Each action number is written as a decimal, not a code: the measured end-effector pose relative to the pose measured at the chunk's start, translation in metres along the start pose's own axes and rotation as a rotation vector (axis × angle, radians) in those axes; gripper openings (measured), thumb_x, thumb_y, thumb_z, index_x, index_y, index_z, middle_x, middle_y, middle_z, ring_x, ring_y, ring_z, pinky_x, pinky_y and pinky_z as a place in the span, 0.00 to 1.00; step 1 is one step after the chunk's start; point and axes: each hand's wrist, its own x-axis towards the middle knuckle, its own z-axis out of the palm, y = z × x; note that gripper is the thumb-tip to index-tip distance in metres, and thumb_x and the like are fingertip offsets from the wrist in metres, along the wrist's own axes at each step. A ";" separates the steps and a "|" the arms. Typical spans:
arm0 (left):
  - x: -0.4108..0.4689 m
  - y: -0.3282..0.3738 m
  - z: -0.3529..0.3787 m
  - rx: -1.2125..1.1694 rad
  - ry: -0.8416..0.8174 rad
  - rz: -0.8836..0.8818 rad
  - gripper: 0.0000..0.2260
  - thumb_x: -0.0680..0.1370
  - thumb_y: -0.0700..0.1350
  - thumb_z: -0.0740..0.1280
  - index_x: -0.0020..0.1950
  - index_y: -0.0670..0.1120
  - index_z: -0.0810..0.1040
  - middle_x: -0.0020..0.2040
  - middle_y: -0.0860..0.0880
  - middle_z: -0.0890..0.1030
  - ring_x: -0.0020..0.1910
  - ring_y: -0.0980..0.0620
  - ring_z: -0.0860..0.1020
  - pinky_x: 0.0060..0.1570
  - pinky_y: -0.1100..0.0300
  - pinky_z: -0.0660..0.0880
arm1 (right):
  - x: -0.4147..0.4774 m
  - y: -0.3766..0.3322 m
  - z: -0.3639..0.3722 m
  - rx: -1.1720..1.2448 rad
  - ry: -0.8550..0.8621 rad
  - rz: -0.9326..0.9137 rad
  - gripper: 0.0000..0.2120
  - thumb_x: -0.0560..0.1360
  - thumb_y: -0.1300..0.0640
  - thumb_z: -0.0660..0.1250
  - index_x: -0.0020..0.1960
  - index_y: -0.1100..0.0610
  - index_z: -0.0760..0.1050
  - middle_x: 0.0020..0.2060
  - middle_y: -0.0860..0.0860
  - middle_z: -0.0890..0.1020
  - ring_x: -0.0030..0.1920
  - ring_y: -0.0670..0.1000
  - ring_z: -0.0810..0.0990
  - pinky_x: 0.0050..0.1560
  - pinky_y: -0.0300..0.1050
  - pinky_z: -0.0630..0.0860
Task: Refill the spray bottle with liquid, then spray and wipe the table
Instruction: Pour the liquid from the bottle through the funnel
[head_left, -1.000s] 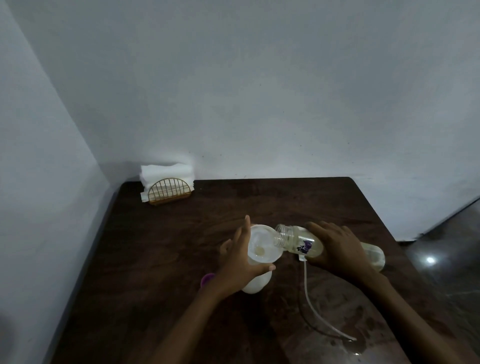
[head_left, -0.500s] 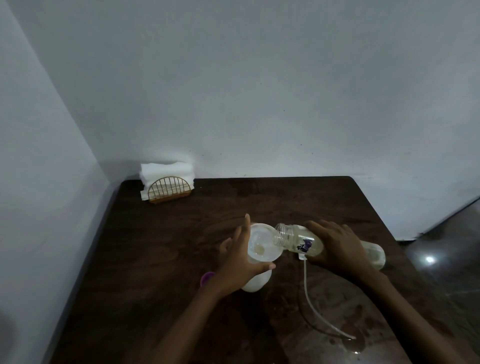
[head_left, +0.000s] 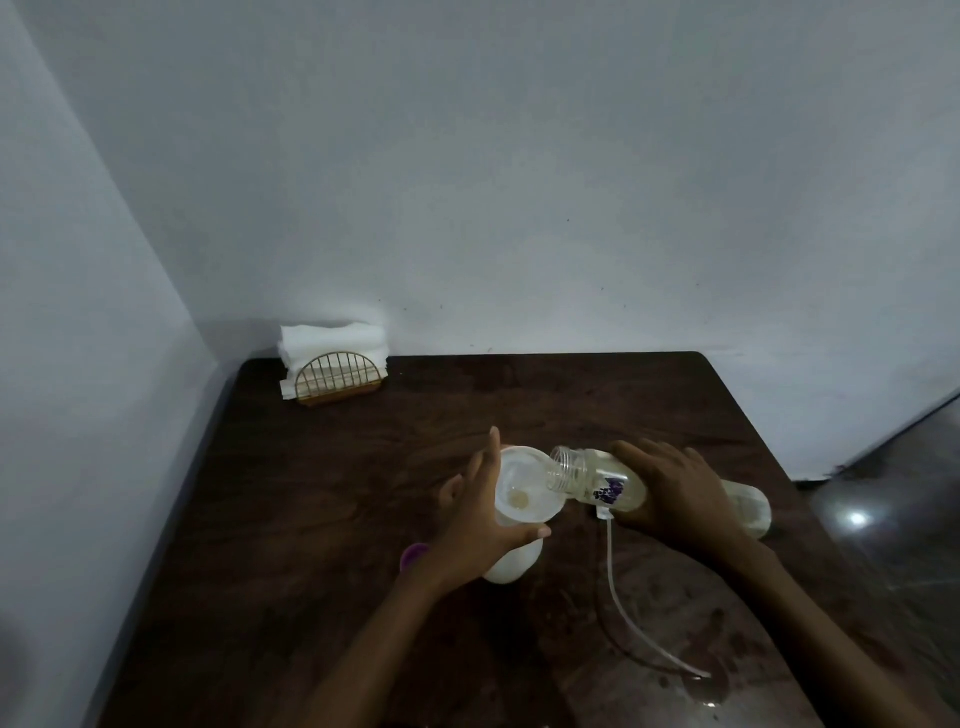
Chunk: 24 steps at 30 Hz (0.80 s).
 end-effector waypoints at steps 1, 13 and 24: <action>0.000 -0.001 0.000 -0.003 0.002 -0.001 0.52 0.67 0.58 0.73 0.74 0.56 0.36 0.75 0.54 0.55 0.72 0.51 0.56 0.66 0.59 0.48 | 0.000 0.000 0.000 -0.002 -0.007 0.003 0.29 0.52 0.47 0.79 0.51 0.52 0.77 0.39 0.51 0.82 0.37 0.54 0.81 0.36 0.42 0.64; -0.001 0.002 -0.002 0.018 0.001 0.003 0.51 0.67 0.57 0.73 0.74 0.55 0.36 0.76 0.53 0.54 0.73 0.51 0.56 0.69 0.56 0.49 | 0.000 0.000 -0.002 0.010 -0.026 0.000 0.27 0.56 0.43 0.72 0.52 0.52 0.76 0.41 0.52 0.82 0.39 0.56 0.80 0.36 0.45 0.68; -0.002 0.003 -0.003 0.003 -0.002 -0.003 0.51 0.67 0.57 0.73 0.74 0.55 0.37 0.76 0.52 0.54 0.73 0.50 0.55 0.69 0.55 0.49 | 0.000 0.000 -0.001 0.032 -0.002 0.004 0.28 0.54 0.43 0.68 0.52 0.54 0.77 0.41 0.52 0.83 0.39 0.57 0.82 0.36 0.46 0.71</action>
